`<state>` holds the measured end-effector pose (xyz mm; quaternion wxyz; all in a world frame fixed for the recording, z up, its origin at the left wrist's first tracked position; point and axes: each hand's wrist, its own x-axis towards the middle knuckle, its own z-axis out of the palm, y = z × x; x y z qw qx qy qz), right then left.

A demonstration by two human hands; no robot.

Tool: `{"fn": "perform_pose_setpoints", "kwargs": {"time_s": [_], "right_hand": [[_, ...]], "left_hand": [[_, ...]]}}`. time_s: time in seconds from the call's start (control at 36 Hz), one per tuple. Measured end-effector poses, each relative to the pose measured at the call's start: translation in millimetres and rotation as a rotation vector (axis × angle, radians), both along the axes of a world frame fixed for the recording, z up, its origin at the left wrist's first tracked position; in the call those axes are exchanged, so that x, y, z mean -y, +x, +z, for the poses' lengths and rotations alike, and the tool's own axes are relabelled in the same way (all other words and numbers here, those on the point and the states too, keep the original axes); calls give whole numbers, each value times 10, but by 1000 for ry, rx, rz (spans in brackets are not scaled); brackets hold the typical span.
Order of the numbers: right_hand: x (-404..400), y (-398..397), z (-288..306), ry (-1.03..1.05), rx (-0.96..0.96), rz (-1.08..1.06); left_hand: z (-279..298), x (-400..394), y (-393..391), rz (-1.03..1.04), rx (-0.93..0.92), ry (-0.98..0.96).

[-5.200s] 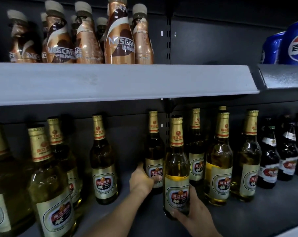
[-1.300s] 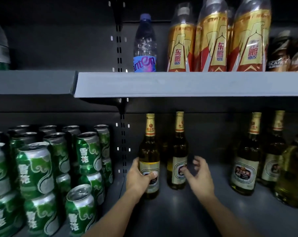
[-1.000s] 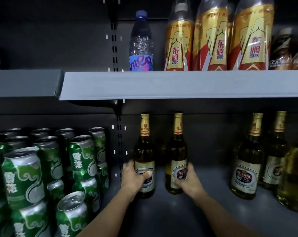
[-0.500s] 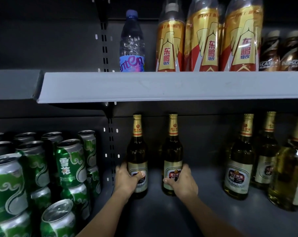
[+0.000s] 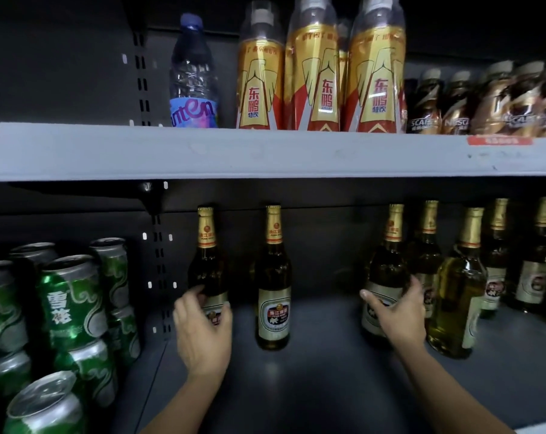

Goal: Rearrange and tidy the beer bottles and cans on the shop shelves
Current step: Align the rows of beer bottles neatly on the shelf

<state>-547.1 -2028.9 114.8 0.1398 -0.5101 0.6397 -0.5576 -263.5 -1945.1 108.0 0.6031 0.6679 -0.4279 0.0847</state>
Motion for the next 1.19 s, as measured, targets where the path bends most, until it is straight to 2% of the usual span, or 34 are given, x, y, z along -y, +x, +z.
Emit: {"fn": "perform_pose_setpoints", "kwargs": {"time_s": [0.11, 0.31, 0.58, 0.81, 0.86, 0.92, 0.97, 1.03, 1.11, 1.19], "right_hand": [[144, -50, 9, 138, -86, -23], [266, -91, 43, 234, -156, 47], [456, 259, 48, 246, -135, 363], [480, 326, 23, 214, -89, 464], [335, 330, -20, 152, -100, 412], [139, 250, -51, -29, -153, 186], [-67, 48, -34, -289, -95, -55], [-209, -243, -4, -451, 4, -240], [-282, -740, 36, -408, 142, -374], [-166, -1207, -3, -195, 139, -226]], "left_hand": [[45, 82, -259, -172, 66, 37], [41, 357, -459, -353, -28, 252], [-48, 578, -527, -344, -99, 341], [-108, 615, -518, -356, -136, 293], [-123, 575, -550, -354, -153, 270], [-127, 499, -609, -268, -138, 237], [-127, 411, -687, -149, -117, 161], [-120, 356, -788, -128, -124, 65], [-105, 330, -959, -168, -102, 7], [-83, 312, -1173, -190, -102, -9]]}}
